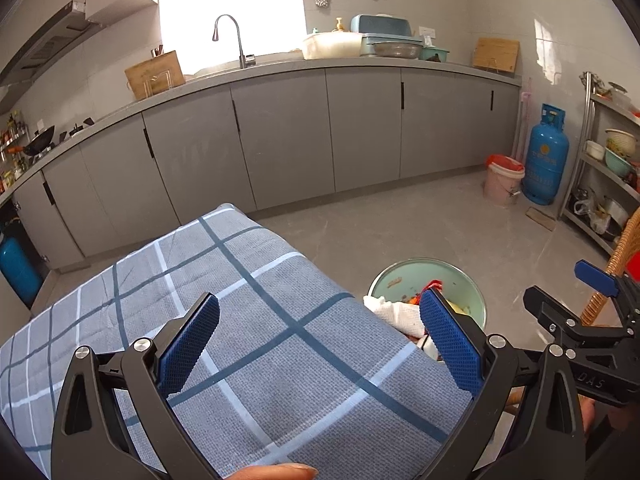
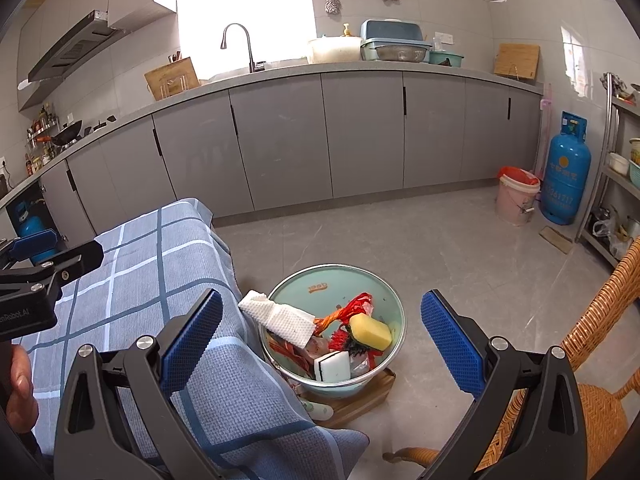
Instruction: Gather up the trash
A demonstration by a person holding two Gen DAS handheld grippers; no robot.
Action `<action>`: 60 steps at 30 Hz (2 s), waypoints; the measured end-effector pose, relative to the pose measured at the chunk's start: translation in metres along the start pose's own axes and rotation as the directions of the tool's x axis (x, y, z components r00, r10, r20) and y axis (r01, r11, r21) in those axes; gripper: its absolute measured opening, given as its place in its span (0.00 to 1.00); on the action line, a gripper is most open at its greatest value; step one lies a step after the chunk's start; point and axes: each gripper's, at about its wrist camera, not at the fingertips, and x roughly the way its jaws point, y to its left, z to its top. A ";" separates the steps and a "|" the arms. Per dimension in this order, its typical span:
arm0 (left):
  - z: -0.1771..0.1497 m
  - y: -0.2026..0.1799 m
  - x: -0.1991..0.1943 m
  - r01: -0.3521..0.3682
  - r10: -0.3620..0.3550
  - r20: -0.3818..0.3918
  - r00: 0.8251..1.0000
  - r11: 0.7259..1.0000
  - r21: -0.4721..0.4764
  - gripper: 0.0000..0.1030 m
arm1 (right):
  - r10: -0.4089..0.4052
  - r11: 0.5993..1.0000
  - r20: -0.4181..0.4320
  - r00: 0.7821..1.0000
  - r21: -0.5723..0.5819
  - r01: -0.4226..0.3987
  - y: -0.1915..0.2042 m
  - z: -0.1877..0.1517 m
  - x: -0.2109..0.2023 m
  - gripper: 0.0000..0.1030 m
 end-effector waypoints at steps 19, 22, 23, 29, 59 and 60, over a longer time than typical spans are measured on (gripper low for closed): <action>-0.003 0.008 -0.008 0.002 -0.002 -0.004 1.000 1.000 0.001 0.96 | 0.027 1.000 0.018 0.999 -0.013 -0.027 0.009 0.011 -0.009 0.95; -0.006 0.018 -0.014 -0.020 0.020 -0.004 1.000 1.000 -0.011 0.96 | 0.050 0.999 0.032 0.998 -0.018 -0.050 0.016 0.013 -0.014 0.95; -0.008 0.020 -0.016 -0.026 0.026 -0.004 1.000 1.000 -0.015 0.96 | 0.058 0.998 0.036 0.998 -0.019 -0.058 0.018 0.013 -0.015 0.95; -0.016 0.040 -0.040 -0.084 0.084 0.011 0.996 0.996 -0.041 0.96 | 0.127 0.992 0.069 0.990 -0.035 -0.125 0.039 0.018 -0.029 0.95; -0.103 0.163 -0.214 -0.489 0.521 0.029 0.853 0.816 -0.308 0.96 | 0.413 0.879 0.138 0.900 -0.320 -0.354 0.211 0.002 -0.134 0.95; -0.104 0.164 -0.214 -0.489 0.521 0.025 0.853 0.815 -0.311 0.96 | 0.415 0.877 0.136 0.899 -0.321 -0.357 0.211 0.001 -0.134 0.95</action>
